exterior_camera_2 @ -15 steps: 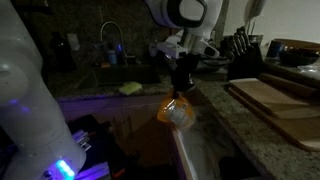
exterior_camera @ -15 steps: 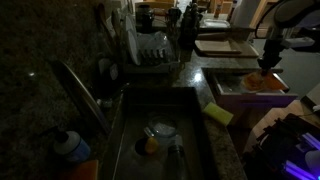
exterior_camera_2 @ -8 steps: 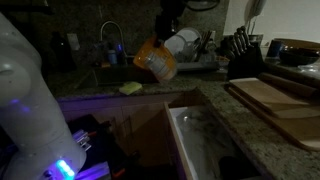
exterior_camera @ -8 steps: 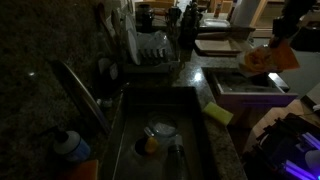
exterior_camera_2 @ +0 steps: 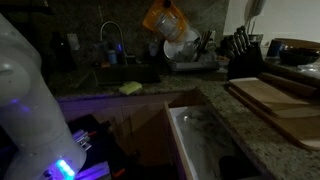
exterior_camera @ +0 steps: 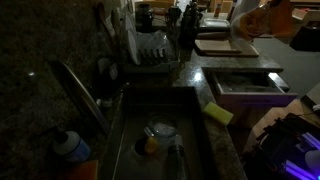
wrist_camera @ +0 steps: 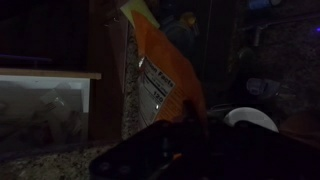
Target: Remove the orange pack from the drawer and put it on the counter
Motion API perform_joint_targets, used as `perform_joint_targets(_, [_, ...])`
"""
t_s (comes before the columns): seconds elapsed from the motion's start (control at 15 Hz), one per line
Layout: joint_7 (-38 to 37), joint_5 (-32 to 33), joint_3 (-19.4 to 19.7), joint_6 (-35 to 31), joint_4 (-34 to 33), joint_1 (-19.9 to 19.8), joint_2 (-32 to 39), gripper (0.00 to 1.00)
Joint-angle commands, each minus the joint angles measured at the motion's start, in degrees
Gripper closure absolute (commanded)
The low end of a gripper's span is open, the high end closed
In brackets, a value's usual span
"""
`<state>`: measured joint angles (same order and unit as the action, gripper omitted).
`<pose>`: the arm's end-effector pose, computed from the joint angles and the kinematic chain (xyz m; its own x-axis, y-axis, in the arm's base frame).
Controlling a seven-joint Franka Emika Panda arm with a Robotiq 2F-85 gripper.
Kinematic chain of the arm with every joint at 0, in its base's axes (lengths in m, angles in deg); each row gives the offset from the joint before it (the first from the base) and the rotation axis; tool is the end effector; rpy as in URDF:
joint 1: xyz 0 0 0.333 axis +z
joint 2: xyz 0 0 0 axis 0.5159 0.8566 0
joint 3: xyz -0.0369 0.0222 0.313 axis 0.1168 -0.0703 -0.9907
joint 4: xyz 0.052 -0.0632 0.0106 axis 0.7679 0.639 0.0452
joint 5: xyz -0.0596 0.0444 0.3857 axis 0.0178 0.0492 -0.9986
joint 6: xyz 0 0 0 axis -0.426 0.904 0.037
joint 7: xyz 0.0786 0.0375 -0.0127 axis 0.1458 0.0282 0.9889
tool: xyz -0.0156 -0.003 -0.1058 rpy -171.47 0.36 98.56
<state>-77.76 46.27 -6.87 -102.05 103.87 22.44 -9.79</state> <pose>0.4398 -0.1294 0.6072 0.9005 -0.4191 -0.1156 -0.4123 -0.7389 -0.5329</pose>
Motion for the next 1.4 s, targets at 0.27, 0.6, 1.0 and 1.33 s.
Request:
perform_joint_targets(0.27, [-6.3,-10.5,3.6,5.9,-13.2,-0.7,12.5,1.0])
perform_joint_targets(0.6, [-16.3,-24.1,4.1,4.2,-23.5,-3.5,26.2,1.0])
perform_joint_targets(1.0, [-26.0,-28.2,4.0,-2.9,-21.7,-7.0,34.8,1.0])
perform_joint_targets(1.33, [-24.9,-27.1,3.5,-2.6,-21.8,-7.4,35.4,0.98])
